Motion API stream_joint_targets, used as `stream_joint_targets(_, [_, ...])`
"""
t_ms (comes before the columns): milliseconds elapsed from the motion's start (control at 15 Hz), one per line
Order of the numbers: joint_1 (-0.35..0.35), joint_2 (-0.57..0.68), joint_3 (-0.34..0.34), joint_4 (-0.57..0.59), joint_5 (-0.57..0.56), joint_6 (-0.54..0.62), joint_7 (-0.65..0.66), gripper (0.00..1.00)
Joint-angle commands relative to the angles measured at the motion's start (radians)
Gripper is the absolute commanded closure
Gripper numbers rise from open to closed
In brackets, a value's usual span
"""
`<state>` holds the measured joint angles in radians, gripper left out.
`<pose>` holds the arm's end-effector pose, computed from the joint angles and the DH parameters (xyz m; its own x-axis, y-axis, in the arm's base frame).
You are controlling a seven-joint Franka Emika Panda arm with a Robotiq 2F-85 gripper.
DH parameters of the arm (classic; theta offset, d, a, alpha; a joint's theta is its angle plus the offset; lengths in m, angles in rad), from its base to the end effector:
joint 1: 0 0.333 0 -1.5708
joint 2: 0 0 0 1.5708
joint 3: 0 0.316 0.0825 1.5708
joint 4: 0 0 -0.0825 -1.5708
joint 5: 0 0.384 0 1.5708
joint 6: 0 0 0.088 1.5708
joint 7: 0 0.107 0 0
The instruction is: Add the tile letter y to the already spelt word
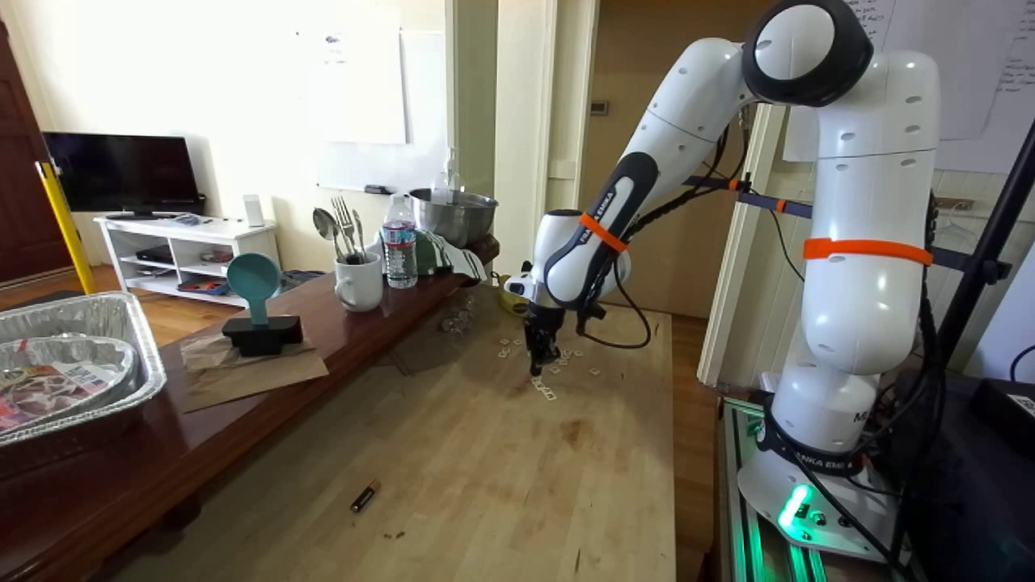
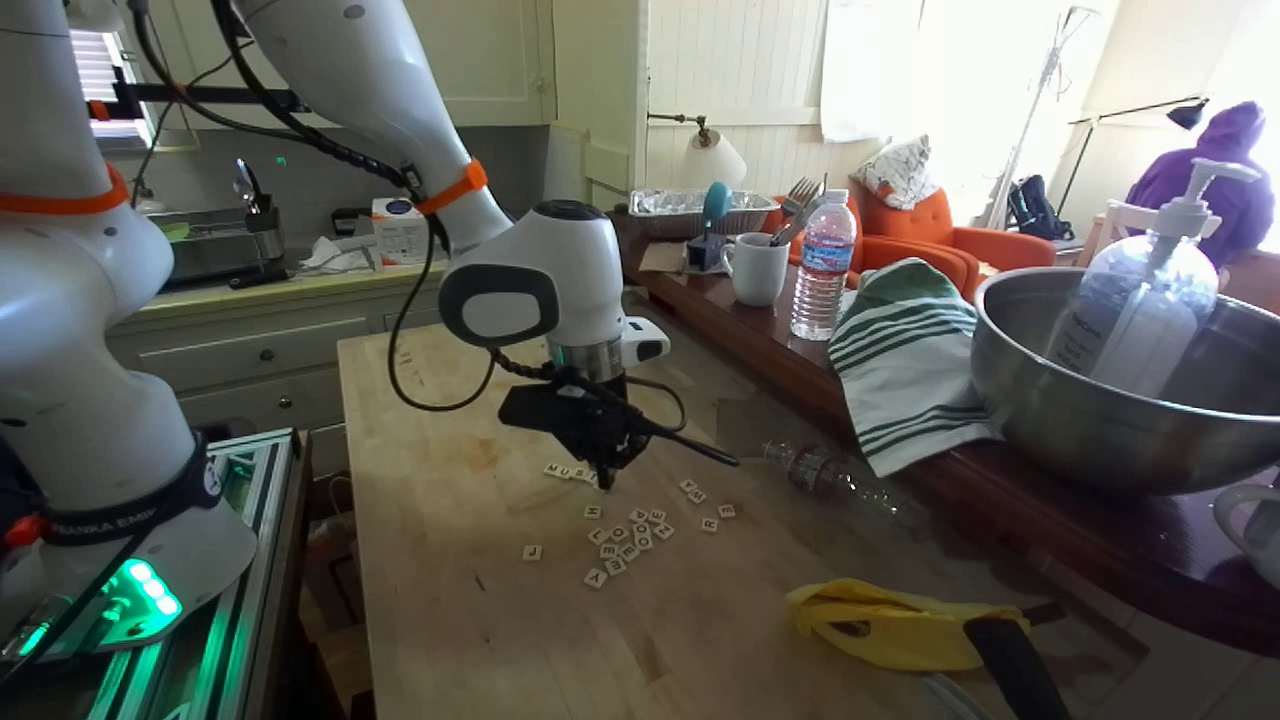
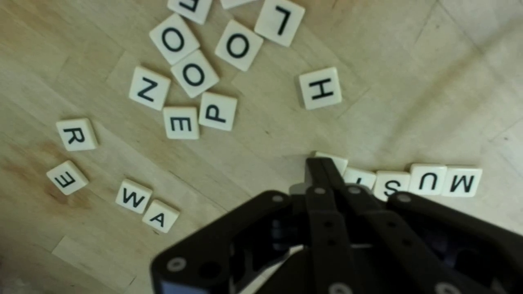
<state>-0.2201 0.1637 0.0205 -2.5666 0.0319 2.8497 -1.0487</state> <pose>0.4527 -0.0930 0.2166 0.6788 0.7306 0.0732 0.7245 -0.6827 0.0950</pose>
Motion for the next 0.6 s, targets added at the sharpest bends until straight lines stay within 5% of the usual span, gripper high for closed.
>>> stream_joint_targets(0, [0.009,0.019,0.002,-0.033,0.008,0.002,-0.015,1.0])
stream_joint_targets(533, [0.01,-0.004,0.011,-0.033,0.03,0.011,-0.009,1.0])
